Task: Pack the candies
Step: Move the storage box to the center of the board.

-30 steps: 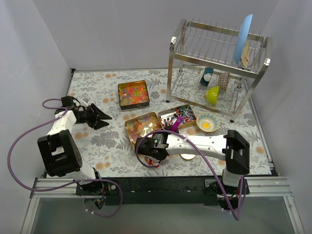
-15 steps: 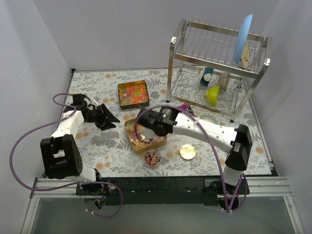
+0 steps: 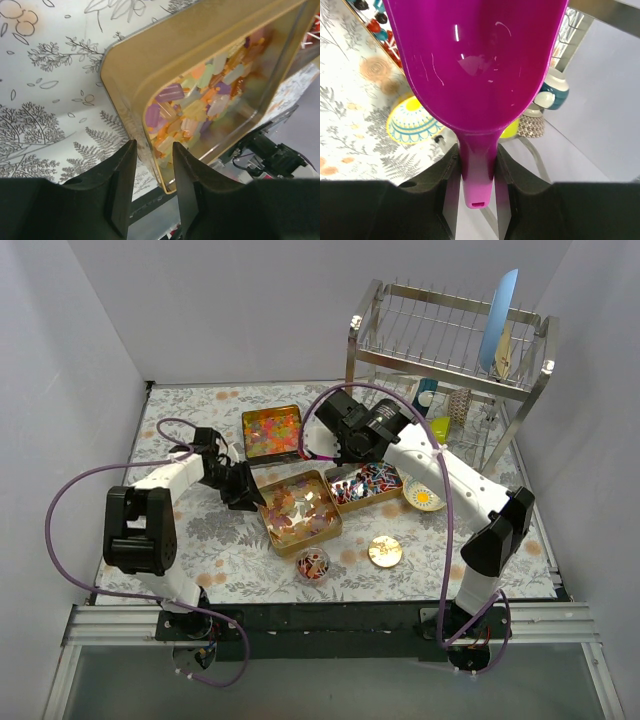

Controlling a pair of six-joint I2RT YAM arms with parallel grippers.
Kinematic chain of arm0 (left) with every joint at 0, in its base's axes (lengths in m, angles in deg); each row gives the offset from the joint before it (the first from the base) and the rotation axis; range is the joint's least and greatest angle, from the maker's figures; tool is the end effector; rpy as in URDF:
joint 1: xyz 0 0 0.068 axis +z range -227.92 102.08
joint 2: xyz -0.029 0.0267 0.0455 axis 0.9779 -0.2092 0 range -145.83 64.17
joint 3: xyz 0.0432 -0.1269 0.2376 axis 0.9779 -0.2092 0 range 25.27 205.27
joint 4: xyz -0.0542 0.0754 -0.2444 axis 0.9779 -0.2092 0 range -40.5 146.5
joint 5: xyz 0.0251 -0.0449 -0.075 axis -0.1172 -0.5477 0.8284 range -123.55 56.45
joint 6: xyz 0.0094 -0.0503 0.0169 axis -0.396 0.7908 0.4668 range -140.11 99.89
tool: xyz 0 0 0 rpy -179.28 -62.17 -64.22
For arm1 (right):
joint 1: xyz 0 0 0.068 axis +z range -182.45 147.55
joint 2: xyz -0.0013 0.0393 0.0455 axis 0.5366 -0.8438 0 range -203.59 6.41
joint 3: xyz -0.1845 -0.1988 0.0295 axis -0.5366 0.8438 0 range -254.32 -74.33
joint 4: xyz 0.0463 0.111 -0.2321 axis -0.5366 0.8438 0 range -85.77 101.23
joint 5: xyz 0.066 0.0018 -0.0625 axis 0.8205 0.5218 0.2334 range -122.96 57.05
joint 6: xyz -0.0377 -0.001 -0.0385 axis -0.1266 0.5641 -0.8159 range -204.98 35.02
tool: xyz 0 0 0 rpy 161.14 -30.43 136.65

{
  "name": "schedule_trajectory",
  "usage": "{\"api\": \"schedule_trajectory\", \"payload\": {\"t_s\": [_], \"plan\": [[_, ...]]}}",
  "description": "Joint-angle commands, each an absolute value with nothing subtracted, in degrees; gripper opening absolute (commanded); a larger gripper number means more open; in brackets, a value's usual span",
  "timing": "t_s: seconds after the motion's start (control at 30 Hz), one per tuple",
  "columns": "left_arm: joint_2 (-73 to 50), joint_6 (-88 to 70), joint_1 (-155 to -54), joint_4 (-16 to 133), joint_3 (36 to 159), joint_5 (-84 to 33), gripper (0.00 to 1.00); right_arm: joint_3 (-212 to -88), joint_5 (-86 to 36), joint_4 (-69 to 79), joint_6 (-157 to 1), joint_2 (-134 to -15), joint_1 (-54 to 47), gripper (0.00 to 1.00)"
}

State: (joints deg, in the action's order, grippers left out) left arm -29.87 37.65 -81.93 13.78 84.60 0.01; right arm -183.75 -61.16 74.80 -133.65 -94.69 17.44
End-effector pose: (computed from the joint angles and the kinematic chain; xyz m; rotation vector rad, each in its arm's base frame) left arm 0.2947 -0.0404 0.1855 1.2188 -2.6171 0.9097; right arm 0.2407 0.2597 0.3741 -1.8533 1.8068 -0.6422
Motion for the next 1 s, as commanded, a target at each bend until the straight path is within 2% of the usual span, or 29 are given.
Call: {"api": "schedule_trajectory", "payload": {"t_s": [0.0,0.17,0.27,0.4,0.57,0.8,0.97], "plan": [[-32.24,36.06,-83.45,13.34,87.58,-4.27,0.34,-184.80,-57.04,72.61,-128.58,-94.66,14.84,0.01],[-33.57,34.74,-83.46,9.31,89.34,-13.32,0.31,-186.03,-55.37,72.88,-127.35,-95.46,12.99,0.01],[-33.39,32.98,-81.01,7.37,89.08,-13.69,0.29,-186.91,-54.93,72.79,-127.35,-95.89,12.37,0.01],[-32.60,31.31,-72.06,6.75,87.59,-14.13,0.28,-187.00,-54.05,72.61,-127.35,-96.51,11.58,0.01],[-33.74,25.08,-65.54,4.73,88.99,-16.58,0.27,-187.96,-52.03,72.35,-126.99,-97.65,10.53,0.01],[-38.04,17.34,-56.41,7.36,97.33,-23.88,0.26,-191.91,-49.39,72.88,-127.08,-101.08,9.12,0.01],[-47.95,13.03,-52.00,6.40,110.83,-26.95,0.26,-192.19,-47.72,73.31,-127.17,-101.87,8.42,0.01]]}}
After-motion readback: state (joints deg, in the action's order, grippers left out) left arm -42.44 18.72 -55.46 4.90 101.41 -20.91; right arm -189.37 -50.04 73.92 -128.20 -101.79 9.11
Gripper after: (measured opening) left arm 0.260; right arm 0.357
